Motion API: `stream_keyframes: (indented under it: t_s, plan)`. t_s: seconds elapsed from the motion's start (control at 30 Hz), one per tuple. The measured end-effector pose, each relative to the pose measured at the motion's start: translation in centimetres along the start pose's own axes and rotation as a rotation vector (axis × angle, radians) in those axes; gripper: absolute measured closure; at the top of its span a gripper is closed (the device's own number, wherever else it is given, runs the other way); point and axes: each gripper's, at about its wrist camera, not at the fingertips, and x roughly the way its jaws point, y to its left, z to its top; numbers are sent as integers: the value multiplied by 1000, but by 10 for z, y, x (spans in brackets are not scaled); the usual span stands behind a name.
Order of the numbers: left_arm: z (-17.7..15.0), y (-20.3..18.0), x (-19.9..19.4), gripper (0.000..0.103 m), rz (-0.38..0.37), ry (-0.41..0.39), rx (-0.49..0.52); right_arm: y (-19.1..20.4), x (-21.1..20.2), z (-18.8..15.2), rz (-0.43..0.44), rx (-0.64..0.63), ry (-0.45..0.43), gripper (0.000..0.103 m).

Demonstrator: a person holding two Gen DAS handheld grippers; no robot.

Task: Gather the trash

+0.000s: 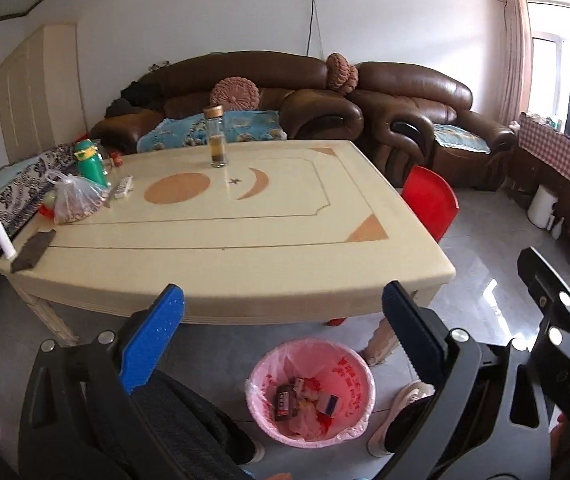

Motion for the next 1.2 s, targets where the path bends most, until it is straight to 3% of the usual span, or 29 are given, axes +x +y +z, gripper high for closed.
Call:
stream_keyframes:
  t_s: [0.33,1.2]
  plan:
    - [1,3,-13,6,49,-46,-18,1,11,-5,10,12,70,7]
    - [-2,7,-8,6,53,-33,-16,6,9,-5,-12,-3,68,7]
